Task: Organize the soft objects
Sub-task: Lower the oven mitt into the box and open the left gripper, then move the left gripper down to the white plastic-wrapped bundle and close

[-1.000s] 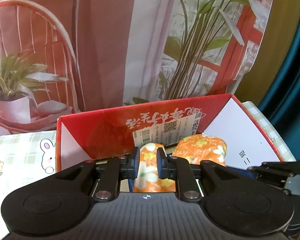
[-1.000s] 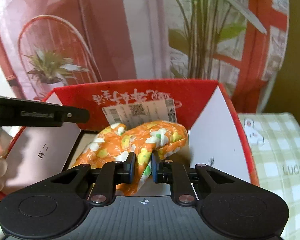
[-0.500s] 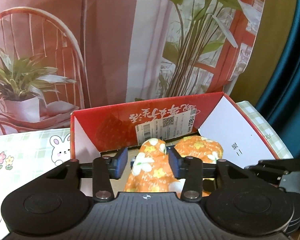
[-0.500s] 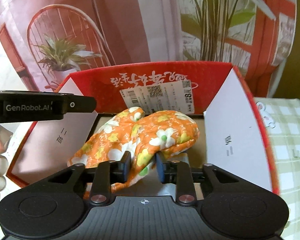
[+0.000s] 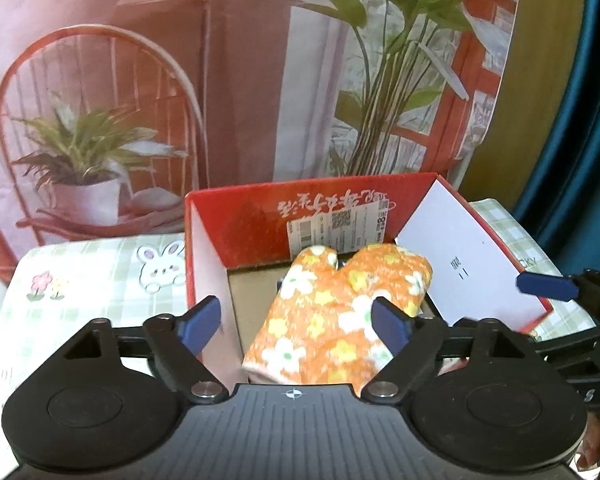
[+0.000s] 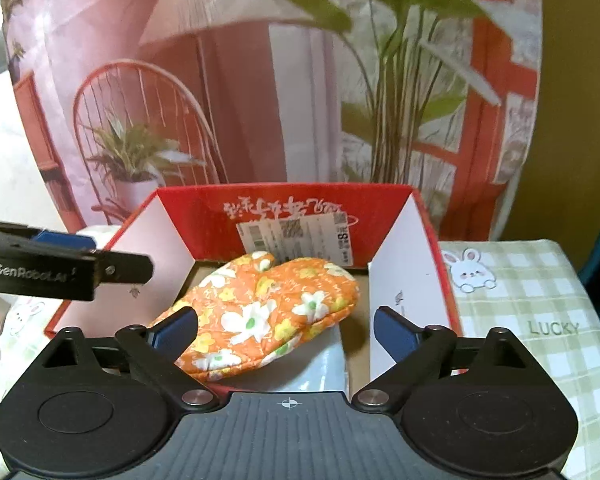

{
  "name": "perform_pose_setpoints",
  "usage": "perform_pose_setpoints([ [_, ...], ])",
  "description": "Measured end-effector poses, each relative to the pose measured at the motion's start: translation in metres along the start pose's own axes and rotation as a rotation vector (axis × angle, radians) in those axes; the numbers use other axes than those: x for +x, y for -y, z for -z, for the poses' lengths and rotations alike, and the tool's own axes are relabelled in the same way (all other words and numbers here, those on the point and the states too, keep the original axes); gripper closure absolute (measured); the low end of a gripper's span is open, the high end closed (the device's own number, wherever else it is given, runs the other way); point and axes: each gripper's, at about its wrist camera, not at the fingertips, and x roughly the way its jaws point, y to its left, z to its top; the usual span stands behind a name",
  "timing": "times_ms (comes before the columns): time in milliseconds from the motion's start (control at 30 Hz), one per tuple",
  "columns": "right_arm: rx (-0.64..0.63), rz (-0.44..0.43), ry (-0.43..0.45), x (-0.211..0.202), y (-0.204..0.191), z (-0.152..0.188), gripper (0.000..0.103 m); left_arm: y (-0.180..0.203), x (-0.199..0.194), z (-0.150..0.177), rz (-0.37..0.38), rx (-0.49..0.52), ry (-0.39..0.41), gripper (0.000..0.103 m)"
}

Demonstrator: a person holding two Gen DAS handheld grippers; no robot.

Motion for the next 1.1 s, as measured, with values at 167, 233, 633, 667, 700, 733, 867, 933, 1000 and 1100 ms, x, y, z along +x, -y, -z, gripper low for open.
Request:
perform_pose_setpoints([
  [167, -0.009, 0.003, 0.062, -0.024, 0.006, 0.015, 0.001, 0.000, -0.015, 0.022, -0.016, -0.032, -0.010, 0.017],
  [233, 0.004, 0.005, 0.073, -0.030, 0.010, 0.020, 0.000, -0.001, -0.019, 0.033, -0.021, -0.055, -0.015, 0.017],
  [633, 0.063, -0.008, 0.092, -0.043, 0.027, 0.067, 0.002, -0.004, -0.043, 0.065, -0.056, -0.167, 0.047, 0.017],
  [667, 0.060, -0.007, 0.084, -0.042, 0.027, 0.070, 0.003, -0.003, -0.044, 0.067, -0.059, -0.169, 0.045, 0.017],
  [700, 0.056, -0.006, 0.077, -0.040, 0.026, 0.073, 0.004, -0.002, -0.044, 0.070, -0.058, -0.170, 0.042, 0.017],
  [733, 0.051, -0.007, 0.067, -0.038, 0.027, 0.076, 0.006, -0.002, -0.043, 0.072, -0.056, -0.171, 0.037, 0.017],
  [867, 0.053, -0.015, 0.029, -0.030, 0.027, 0.086, 0.012, 0.000, -0.031, 0.086, -0.053, -0.172, -0.011, 0.017],
  [933, 0.045, -0.017, 0.010, -0.026, 0.025, 0.090, 0.015, -0.001, -0.024, 0.092, -0.054, -0.181, -0.041, 0.017],
  [1000, 0.028, -0.021, 0.002, -0.023, 0.023, 0.093, 0.016, -0.003, -0.016, 0.100, -0.050, -0.197, -0.074, 0.018],
  [1100, 0.003, -0.017, -0.010, -0.018, 0.020, 0.098, 0.021, -0.007, -0.007, 0.108, -0.035, -0.220, -0.103, 0.023],
])
